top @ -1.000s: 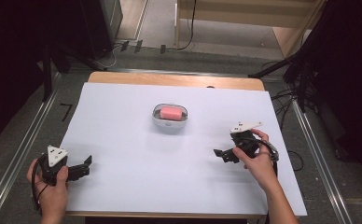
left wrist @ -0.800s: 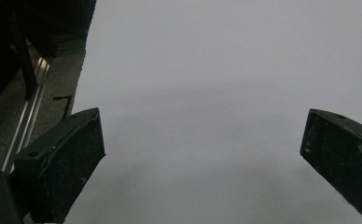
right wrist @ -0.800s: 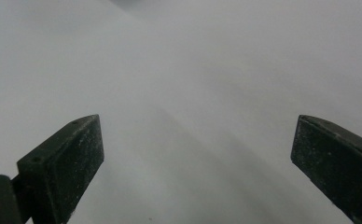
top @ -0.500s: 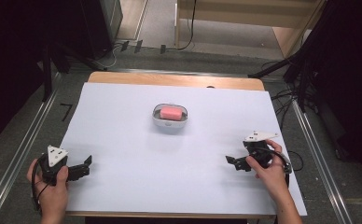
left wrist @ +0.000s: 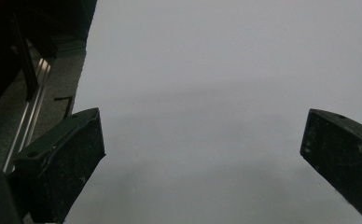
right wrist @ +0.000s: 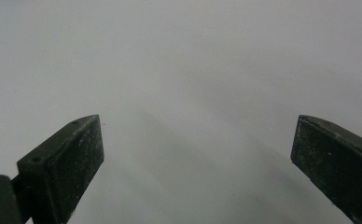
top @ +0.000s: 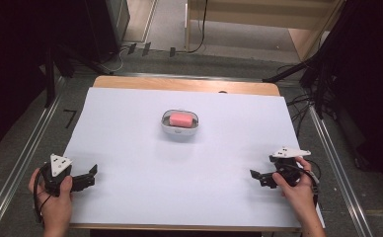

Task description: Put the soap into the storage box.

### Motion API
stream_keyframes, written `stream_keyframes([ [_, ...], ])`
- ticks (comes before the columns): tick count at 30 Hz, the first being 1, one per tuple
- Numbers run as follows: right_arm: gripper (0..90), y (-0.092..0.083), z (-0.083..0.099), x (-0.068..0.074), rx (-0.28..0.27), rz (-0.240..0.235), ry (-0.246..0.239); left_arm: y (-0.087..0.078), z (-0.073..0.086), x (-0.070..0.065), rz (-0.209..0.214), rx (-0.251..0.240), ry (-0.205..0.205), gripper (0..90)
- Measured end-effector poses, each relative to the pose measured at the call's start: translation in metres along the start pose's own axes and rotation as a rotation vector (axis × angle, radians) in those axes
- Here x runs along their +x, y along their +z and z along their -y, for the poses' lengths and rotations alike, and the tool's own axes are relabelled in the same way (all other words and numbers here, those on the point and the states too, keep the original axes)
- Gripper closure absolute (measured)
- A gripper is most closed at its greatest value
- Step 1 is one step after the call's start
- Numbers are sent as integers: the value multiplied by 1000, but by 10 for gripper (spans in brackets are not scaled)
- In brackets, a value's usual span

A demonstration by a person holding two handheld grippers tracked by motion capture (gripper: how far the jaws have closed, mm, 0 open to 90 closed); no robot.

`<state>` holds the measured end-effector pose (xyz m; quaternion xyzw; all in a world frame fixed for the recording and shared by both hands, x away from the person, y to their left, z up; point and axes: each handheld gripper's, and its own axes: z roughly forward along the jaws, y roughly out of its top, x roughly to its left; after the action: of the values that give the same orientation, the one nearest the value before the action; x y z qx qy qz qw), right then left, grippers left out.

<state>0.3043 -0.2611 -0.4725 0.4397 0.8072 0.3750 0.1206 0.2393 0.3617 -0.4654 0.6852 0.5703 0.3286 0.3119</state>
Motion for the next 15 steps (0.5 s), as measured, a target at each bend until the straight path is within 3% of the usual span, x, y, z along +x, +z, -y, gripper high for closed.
stream_keyframes([
  [15,31,-30,36,-18,-37,64,76,0,0,0,3,0,-2,1],
])
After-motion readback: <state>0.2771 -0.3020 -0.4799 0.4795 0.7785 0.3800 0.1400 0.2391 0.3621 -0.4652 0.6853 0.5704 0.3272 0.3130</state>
